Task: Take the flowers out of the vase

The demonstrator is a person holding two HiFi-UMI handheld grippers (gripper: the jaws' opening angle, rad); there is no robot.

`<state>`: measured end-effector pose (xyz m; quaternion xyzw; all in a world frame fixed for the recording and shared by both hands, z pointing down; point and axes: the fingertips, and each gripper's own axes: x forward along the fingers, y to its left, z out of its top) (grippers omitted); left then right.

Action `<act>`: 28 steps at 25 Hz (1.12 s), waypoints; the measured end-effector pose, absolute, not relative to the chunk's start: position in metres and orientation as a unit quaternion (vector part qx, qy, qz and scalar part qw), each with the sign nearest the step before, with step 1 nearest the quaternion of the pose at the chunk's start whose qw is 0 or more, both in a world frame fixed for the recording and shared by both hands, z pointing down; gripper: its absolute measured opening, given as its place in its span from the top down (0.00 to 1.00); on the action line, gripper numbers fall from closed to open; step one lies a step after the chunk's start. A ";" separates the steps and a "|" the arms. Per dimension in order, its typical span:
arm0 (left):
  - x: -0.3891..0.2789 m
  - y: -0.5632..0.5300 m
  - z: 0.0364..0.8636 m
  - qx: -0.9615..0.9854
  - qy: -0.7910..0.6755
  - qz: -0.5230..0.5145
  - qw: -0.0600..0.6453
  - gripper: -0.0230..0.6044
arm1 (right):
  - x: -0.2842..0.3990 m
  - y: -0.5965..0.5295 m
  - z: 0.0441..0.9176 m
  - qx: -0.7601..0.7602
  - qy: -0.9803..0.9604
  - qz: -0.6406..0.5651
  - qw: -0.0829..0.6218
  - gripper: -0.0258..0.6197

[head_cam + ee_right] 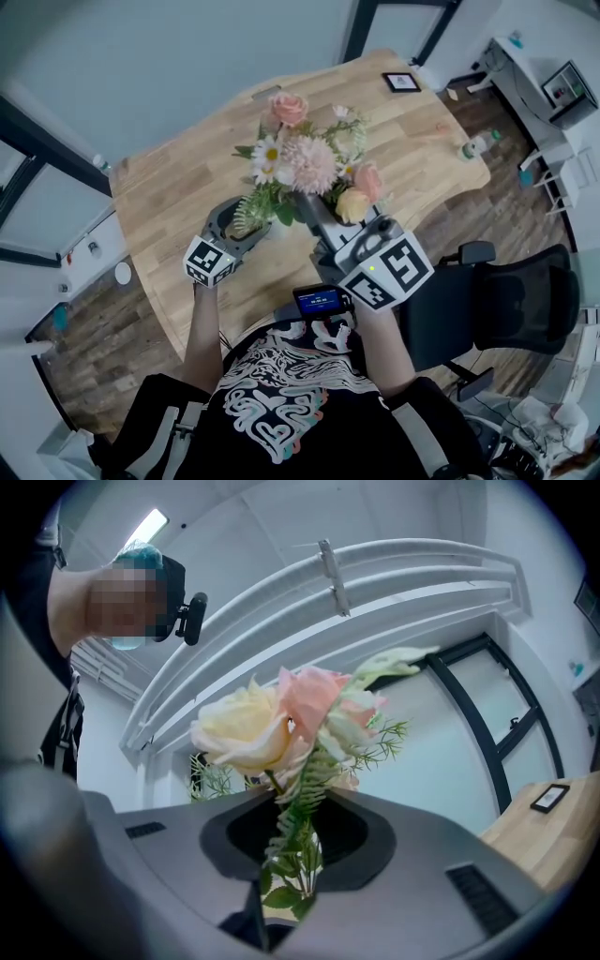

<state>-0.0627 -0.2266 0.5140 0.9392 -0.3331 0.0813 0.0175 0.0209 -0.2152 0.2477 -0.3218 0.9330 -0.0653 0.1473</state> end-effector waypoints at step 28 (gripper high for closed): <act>-0.110 -0.188 0.508 0.921 -0.387 0.024 0.041 0.91 | 0.028 -0.198 0.295 -0.314 0.917 -0.166 0.180 0.82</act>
